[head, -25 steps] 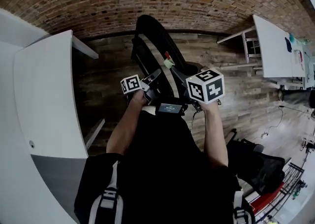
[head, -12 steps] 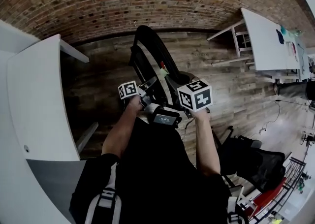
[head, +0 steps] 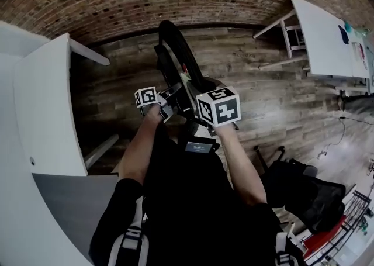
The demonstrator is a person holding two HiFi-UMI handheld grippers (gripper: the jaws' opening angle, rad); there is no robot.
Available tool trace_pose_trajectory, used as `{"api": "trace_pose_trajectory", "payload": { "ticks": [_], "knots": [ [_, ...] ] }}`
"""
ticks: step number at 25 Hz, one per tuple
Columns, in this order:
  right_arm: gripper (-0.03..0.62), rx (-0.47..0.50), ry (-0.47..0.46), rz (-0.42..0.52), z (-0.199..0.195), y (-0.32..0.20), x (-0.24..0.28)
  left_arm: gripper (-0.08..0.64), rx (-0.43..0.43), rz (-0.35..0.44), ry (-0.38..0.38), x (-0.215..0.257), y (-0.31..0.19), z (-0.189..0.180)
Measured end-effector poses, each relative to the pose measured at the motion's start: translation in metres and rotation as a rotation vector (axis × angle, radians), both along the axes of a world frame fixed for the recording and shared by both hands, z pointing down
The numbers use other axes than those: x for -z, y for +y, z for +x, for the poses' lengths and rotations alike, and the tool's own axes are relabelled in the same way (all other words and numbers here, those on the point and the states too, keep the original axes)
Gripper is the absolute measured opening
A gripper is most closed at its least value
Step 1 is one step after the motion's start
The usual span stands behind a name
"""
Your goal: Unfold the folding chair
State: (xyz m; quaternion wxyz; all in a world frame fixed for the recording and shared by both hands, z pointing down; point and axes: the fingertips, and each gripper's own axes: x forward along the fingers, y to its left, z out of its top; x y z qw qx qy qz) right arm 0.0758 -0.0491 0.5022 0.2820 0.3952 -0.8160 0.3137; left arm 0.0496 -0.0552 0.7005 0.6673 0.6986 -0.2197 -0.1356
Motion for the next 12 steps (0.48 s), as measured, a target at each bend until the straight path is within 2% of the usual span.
{"api": "trace_pose_trajectory", "payload": {
  "ticks": [12],
  "knots": [
    [0.080,-0.272,-0.036,-0.033,-0.022,0.007,-0.011,0.035,-0.233,-0.019,-0.068,-0.010,0.005,-0.033]
  ]
}}
